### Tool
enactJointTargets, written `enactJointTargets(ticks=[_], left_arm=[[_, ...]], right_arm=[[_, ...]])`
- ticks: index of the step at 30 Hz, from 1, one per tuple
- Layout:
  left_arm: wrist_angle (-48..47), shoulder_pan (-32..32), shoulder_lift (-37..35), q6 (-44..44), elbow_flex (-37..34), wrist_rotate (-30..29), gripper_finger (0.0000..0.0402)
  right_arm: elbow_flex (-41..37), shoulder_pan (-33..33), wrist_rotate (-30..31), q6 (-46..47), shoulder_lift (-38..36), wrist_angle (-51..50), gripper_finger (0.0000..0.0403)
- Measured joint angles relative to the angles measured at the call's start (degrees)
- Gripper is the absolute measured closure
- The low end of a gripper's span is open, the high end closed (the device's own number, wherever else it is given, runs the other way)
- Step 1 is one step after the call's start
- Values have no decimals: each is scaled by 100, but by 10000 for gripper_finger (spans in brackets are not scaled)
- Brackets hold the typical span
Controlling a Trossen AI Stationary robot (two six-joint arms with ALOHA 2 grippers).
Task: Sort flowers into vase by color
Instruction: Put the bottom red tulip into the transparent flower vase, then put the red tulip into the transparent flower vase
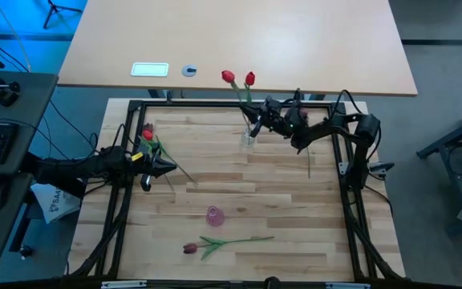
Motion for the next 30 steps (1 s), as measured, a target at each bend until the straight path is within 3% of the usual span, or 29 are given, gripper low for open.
enactJointTargets(ticks=[8,17,22,30], left_arm=[[0,0,2,0,2,0,402],[-2,0,2,0,2,0,402],[-2,0,1,0,2,0,401],[0,0,0,0,2,0,401]], right_arm=[[0,0,-6,273,0,-409,390],[0,0,-201,520,-2,-790,264],[0,-50,-616,382,-37,-933,194],[-2,-131,-841,-468,-871,-2438,152]])
